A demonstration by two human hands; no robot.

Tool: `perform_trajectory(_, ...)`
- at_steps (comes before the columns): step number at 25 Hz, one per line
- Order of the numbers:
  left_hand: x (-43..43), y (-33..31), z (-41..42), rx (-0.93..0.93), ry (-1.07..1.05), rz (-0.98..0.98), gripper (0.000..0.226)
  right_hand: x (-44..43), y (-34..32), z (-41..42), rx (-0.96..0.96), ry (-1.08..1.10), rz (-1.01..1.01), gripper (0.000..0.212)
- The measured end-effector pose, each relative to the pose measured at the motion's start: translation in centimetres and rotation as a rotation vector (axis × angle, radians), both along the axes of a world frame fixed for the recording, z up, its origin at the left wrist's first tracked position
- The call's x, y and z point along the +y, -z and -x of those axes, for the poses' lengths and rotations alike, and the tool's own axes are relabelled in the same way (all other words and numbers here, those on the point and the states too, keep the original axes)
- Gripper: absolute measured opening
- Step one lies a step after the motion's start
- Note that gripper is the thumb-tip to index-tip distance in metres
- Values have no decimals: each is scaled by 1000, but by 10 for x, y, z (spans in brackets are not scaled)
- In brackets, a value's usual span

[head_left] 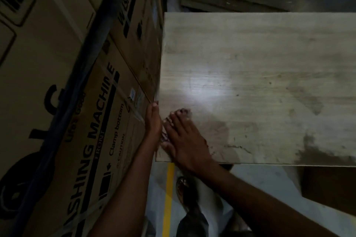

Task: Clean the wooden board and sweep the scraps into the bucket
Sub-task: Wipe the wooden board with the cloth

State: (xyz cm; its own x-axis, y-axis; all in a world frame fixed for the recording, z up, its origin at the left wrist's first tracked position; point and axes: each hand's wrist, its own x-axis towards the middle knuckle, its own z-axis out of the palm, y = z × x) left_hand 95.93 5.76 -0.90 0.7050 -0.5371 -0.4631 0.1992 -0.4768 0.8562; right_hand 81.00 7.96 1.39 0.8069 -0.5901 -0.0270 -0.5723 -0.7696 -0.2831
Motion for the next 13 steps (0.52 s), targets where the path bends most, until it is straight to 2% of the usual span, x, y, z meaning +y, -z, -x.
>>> perform_trajectory(2,-5,17,-10,25,-24,-14,31,-46,5,3,-22,-36,160,55)
perform_trajectory(3,-5,24,-13,53,-35,-11,26,-78,5,3,-5,59,191,54)
perform_trajectory(4,-7,29,-16,95,-35,9,24,-113,5,1,-4,243,213,55)
perform_trajectory(6,-18,28,-23,114,-28,24,21,-137,-7,-21,17,701,109,58)
perform_trajectory(7,-27,26,-28,94,-37,24,23,-130,-7,-38,6,757,99,57)
perform_trajectory(8,-37,26,-33,83,-58,18,27,-117,-4,-48,-12,639,123,55)
perform_trajectory(10,-54,28,-45,146,-102,5,35,-99,-2,-46,-17,136,107,52)
perform_trajectory(11,-60,31,-49,159,-101,-13,36,-113,2,-36,-1,-30,141,51)
perform_trajectory(12,-63,35,-49,148,-86,-33,34,-139,8,-30,24,-50,207,51)
perform_trajectory(13,-64,36,-45,121,-52,-39,32,-167,13,-27,63,91,226,52)
